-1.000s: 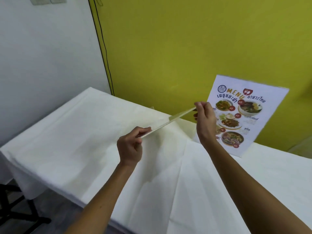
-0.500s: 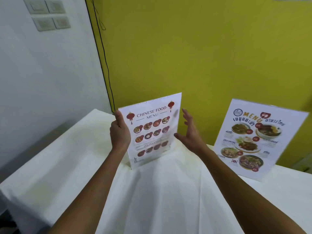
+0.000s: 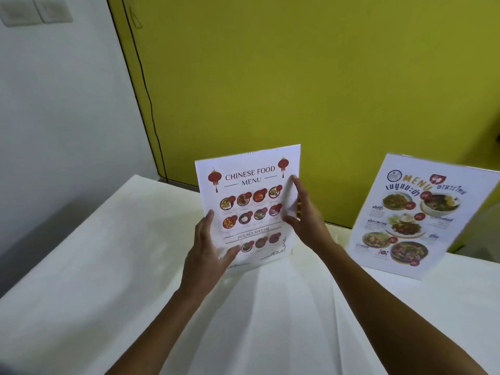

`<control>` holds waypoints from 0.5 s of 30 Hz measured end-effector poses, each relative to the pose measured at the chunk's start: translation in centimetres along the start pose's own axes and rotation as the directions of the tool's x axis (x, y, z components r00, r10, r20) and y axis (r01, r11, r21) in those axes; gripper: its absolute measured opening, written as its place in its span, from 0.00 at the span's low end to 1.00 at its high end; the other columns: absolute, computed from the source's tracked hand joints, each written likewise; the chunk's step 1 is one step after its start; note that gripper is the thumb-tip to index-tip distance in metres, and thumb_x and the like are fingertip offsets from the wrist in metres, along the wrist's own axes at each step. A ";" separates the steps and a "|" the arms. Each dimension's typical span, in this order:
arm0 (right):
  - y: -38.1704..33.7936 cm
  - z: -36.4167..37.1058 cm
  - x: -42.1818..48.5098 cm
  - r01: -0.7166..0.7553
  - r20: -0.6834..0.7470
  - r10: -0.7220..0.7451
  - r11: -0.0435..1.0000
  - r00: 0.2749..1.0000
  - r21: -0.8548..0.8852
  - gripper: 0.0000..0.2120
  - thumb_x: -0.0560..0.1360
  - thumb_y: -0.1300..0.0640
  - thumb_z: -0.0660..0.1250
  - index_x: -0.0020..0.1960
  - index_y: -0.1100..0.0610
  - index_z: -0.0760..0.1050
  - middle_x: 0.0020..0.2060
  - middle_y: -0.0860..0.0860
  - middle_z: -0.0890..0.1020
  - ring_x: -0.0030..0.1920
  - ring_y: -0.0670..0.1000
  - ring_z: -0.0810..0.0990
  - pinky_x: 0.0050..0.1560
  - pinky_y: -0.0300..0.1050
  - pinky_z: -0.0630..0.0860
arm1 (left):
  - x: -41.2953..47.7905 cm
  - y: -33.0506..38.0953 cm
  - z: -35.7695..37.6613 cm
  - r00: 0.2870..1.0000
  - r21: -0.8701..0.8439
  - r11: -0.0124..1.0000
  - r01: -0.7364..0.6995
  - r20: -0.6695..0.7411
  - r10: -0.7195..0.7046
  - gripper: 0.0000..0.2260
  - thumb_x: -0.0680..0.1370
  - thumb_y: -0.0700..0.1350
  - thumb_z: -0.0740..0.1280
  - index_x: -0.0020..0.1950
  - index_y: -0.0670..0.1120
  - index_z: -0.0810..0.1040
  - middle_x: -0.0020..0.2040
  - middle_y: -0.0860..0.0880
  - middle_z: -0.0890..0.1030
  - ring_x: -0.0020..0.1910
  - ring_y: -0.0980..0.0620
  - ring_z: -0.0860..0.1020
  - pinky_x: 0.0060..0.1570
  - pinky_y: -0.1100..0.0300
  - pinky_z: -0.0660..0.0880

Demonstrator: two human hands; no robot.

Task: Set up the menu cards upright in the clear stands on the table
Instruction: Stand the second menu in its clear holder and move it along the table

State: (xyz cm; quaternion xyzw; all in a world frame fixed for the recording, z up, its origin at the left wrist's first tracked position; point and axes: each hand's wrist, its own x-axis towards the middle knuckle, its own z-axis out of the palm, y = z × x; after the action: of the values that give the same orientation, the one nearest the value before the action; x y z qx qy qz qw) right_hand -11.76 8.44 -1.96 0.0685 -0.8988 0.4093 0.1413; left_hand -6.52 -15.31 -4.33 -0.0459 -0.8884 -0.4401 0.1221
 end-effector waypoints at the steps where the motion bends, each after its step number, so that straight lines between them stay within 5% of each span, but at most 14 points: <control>1: -0.2 0.0 -0.1 0.000 -0.009 0.000 1.000 1.000 -0.013 0.45 0.71 0.68 0.70 0.75 0.44 0.49 0.70 0.58 0.70 0.66 0.59 0.71 0.58 0.42 0.69 | -0.3 -0.6 0.5 1.000 0.059 0.998 -0.019 0.009 0.019 0.43 0.69 0.49 0.76 0.71 0.61 0.47 0.72 0.44 0.66 0.65 0.47 0.74 0.47 0.50 0.82; 5: -0.8 -0.5 -0.7 -0.014 -0.034 0.012 0.998 0.999 -0.059 0.44 0.70 0.68 0.72 0.76 0.47 0.51 0.65 0.59 0.74 0.50 0.52 0.74 0.48 0.39 0.69 | 0.8 -1.0 1.4 0.997 0.125 0.990 -0.072 0.037 0.067 0.51 0.69 0.43 0.77 0.69 0.66 0.38 0.61 0.40 0.70 0.55 0.48 0.78 0.38 0.51 0.83; 8: -0.8 -0.9 -1.0 -0.019 -0.071 0.013 0.996 0.997 -0.082 0.46 0.69 0.66 0.73 0.75 0.42 0.50 0.63 0.58 0.76 0.49 0.51 0.75 0.45 0.39 0.70 | 2.8 -0.8 1.1 0.990 0.186 0.974 -0.126 0.086 0.112 0.52 0.69 0.41 0.77 0.72 0.63 0.38 0.56 0.41 0.70 0.49 0.48 0.79 0.36 0.52 0.83; 11: -0.9 -1.8 -0.9 -0.075 -0.162 0.062 0.994 0.985 -0.080 0.46 0.69 0.67 0.73 0.75 0.44 0.51 0.50 0.53 0.74 0.43 0.51 0.72 0.42 0.40 0.67 | 5.0 0.2 1.1 0.981 0.189 0.965 -0.182 0.099 0.166 0.51 0.69 0.40 0.76 0.73 0.62 0.40 0.56 0.40 0.71 0.46 0.43 0.80 0.38 0.50 0.82; 15: -0.2 -3.0 -1.0 -0.077 -0.254 0.051 0.992 0.966 -0.095 0.45 0.68 0.70 0.72 0.76 0.51 0.53 0.67 0.59 0.73 0.61 0.58 0.75 0.52 0.41 0.70 | 7.2 1.8 2.4 0.961 0.218 0.942 -0.255 0.162 0.223 0.50 0.71 0.40 0.75 0.72 0.64 0.39 0.67 0.38 0.67 0.50 0.39 0.80 0.41 0.50 0.80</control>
State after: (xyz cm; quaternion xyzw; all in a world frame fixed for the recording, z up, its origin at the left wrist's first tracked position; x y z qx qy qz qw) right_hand -10.16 10.55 -0.27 -0.0205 -0.8955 0.3716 0.2442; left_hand -13.58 -12.53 -2.48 -0.1683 -0.9286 -0.3086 0.1190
